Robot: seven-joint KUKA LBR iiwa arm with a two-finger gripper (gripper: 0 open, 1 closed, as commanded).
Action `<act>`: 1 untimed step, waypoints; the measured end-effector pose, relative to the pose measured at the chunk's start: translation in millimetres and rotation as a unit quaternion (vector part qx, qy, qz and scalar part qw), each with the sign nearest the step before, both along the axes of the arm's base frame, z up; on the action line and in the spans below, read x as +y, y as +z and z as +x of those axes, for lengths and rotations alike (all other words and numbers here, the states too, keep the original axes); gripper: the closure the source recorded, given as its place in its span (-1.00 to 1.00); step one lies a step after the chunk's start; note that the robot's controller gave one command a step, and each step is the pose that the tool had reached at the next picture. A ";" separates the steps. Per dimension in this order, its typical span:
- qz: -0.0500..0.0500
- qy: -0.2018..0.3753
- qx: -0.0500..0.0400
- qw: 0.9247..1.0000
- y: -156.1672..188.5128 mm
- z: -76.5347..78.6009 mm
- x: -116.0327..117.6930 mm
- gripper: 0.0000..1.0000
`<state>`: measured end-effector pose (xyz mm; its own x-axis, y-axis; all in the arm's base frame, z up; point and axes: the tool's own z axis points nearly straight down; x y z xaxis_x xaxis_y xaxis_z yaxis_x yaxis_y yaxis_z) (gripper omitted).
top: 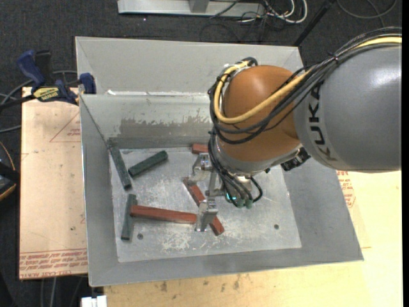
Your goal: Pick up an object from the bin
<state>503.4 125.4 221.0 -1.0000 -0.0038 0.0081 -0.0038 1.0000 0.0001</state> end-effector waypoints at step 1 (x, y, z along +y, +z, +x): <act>0.001 -0.001 -0.004 1.000 4.1 1.7 -0.7 -1.00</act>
Offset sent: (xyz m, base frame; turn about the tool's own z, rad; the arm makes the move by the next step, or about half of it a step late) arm 0.0208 -0.0004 -0.1483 -0.1858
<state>505.1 124.7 225.2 -1.0000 -0.0008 0.0000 -0.0008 1.0000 0.0011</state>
